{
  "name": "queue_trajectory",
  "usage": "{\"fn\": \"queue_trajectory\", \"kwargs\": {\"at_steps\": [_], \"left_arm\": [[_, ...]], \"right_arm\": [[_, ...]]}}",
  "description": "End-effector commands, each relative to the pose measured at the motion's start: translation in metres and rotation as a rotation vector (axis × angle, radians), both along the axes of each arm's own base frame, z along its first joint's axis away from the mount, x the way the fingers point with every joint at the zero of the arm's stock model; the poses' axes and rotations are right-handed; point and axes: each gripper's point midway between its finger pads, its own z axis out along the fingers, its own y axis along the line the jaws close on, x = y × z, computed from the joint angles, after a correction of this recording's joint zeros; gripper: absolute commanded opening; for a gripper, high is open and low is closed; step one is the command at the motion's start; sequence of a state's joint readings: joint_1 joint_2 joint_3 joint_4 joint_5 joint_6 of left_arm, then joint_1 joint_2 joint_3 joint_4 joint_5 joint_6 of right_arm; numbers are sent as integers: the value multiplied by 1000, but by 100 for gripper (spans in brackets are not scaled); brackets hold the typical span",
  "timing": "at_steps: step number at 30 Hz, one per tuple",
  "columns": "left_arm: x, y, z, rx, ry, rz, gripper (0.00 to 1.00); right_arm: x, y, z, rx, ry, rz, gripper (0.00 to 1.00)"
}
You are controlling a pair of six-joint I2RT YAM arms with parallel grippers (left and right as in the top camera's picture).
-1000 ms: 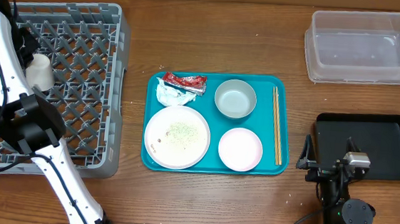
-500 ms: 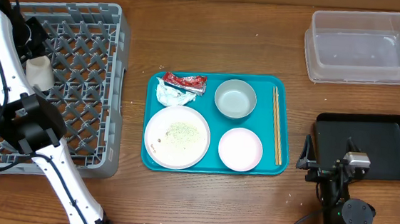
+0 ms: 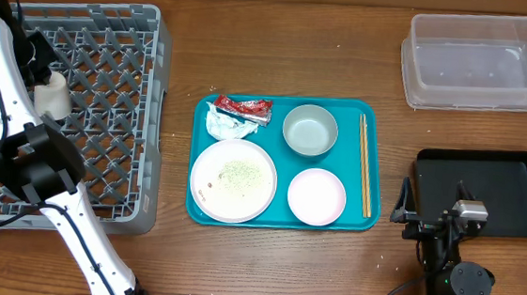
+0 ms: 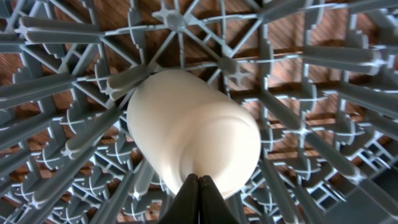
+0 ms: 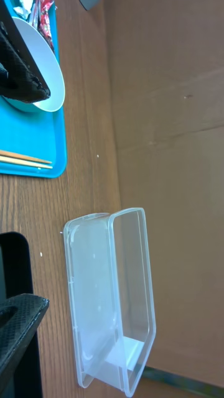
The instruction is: Sort waste into correct bins and load items into the dishwasher
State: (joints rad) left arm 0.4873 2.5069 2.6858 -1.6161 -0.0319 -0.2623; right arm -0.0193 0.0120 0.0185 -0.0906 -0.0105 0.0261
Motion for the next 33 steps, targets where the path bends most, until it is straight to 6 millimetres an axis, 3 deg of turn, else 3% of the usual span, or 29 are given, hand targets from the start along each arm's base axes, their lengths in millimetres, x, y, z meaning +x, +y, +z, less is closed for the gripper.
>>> {"fn": "queue_trajectory", "kwargs": {"at_steps": [1, 5, 10, 15, 19, 23, 28, 31, 32, 33], "left_arm": [[-7, 6, -19, -4, 45, 27, 4], [-9, 6, -33, -10, 75, 28, 4], [-25, 22, -27, 44, 116, 106, 4], [-51, 44, -2, 98, 122, 286, 4], [-62, 45, 27, 71, 56, 373, 4], [-40, 11, 64, -122, -139, 343, 4], [-4, -62, 122, -499, -393, 210, 4], [12, -108, 144, -636, -473, 30, 6], [16, -124, 148, -660, -492, -52, 24], [19, -139, 149, -668, -499, -132, 56]], "right_arm": [[0, -3, -2, -1, -5, -13, 100], [0, -2, -2, -1, -5, -13, 100], [0, -3, -2, -1, -5, -13, 100], [0, -2, -2, -1, -5, -13, 100], [0, -2, -2, -1, -5, -13, 100], [0, -2, -2, -1, -5, -13, 100], [0, -2, -2, -1, -5, -13, 100], [0, -3, -2, -1, -5, -13, 100], [0, -2, -2, -1, -5, -13, 100], [0, -3, -2, -1, -5, -13, 100]]}}
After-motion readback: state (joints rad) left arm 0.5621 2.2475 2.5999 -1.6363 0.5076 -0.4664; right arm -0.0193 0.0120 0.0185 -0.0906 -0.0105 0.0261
